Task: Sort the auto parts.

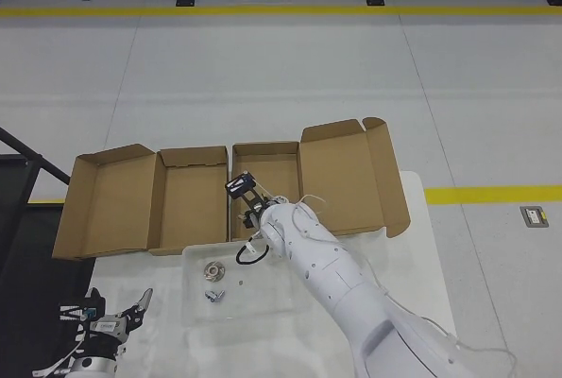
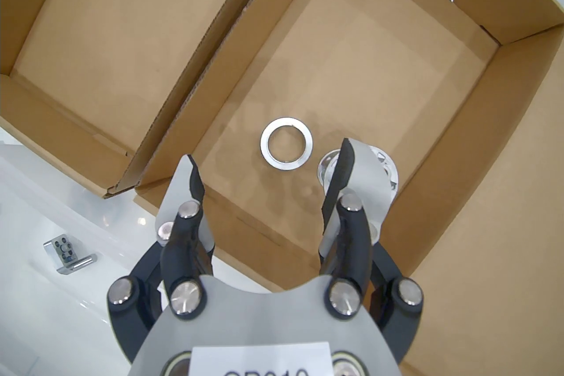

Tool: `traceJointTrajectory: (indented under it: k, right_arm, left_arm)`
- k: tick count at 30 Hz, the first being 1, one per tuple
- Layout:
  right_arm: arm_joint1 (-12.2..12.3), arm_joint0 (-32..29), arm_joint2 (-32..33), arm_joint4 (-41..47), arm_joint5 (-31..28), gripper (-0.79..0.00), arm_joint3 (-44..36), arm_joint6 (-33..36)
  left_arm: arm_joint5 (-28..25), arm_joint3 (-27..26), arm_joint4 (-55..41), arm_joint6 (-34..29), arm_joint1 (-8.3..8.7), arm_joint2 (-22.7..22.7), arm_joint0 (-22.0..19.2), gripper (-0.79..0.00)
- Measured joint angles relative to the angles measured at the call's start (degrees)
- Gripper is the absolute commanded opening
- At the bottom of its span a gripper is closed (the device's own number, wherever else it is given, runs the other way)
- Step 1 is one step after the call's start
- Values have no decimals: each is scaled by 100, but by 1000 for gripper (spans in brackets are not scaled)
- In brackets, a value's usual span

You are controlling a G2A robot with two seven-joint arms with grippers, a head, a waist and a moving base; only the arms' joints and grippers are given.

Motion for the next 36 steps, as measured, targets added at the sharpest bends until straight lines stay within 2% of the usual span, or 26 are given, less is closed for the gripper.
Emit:
traceJointTrajectory:
  k: [5, 8, 14, 19, 20, 25, 29, 32, 36]
  right_arm:
    - [52, 19, 38, -17, -418, -172, -71, -548]
    - [122, -15, 22, -139, -867, -154, -141, -994]
    - [293, -236, -101, -643, -1459, -123, -430, -1837]
    - [529, -440, -159, -1137, -1978, -55, -785, -2457]
    - [583, -499, -165, -1255, -2005, -12, -860, -2607]
    - [1002, -969, -132, -2032, -2160, 0, -1457, -3568]
    - [1441, -1508, 36, -2740, -2306, 0, -2276, -4060]
    - [1810, -2135, 364, -3185, -2357, 0, -3318, -3913]
    - [2356, -3501, 1225, -3628, -2645, 0, -5493, -3414]
  left_arm:
    - [-17, -9, -18, -3, 0, -6, -7, 0]
    - [-146, -102, -107, 64, 5, -164, -35, 0]
    - [-666, -336, 432, 150, 70, -592, -33, 0]
    - [-1481, -391, 997, -74, 166, -864, -260, 0]
    - [-1630, -397, 1152, -83, 186, -900, -307, 0]
    - [-2509, -396, 1934, -169, 293, -986, -561, 0]
    - [-2737, -308, 2360, -194, 338, -926, -792, 0]
    - [-2814, -242, 2588, -214, 359, -851, -916, 0]
    - [-2938, -224, 2841, -213, 381, -688, -1029, 0]
